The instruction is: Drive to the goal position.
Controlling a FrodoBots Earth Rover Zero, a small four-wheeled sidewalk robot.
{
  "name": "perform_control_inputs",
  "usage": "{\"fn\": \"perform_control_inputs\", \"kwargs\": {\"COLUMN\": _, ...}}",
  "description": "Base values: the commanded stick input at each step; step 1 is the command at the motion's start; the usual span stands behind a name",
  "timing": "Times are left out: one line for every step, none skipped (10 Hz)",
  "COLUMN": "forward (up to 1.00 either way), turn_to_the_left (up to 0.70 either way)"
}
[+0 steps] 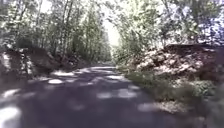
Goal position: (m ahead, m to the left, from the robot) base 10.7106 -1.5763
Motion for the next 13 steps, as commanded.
{"fn": "perform_control_inputs", "kwargs": {"forward": 0.45, "turn_to_the_left": 0.04}}
{"fn": "perform_control_inputs", "kwargs": {"forward": 0.45, "turn_to_the_left": 0.15}}
{"fn": "perform_control_inputs", "kwargs": {"forward": 0.45, "turn_to_the_left": 0.26}}
{"fn": "perform_control_inputs", "kwargs": {"forward": 0.45, "turn_to_the_left": 0.27}}
{"fn": "perform_control_inputs", "kwargs": {"forward": 0.45, "turn_to_the_left": 0.27}}
{"fn": "perform_control_inputs", "kwargs": {"forward": 0.45, "turn_to_the_left": 0.27}}
{"fn": "perform_control_inputs", "kwargs": {"forward": 0.45, "turn_to_the_left": 0.15}}
{"fn": "perform_control_inputs", "kwargs": {"forward": 0.45, "turn_to_the_left": 0.00}}
{"fn": "perform_control_inputs", "kwargs": {"forward": 0.45, "turn_to_the_left": 0.00}}
{"fn": "perform_control_inputs", "kwargs": {"forward": 0.45, "turn_to_the_left": 0.00}}
{"fn": "perform_control_inputs", "kwargs": {"forward": 0.45, "turn_to_the_left": 0.00}}
{"fn": "perform_control_inputs", "kwargs": {"forward": 0.45, "turn_to_the_left": 0.00}}
{"fn": "perform_control_inputs", "kwargs": {"forward": 0.45, "turn_to_the_left": 0.00}}
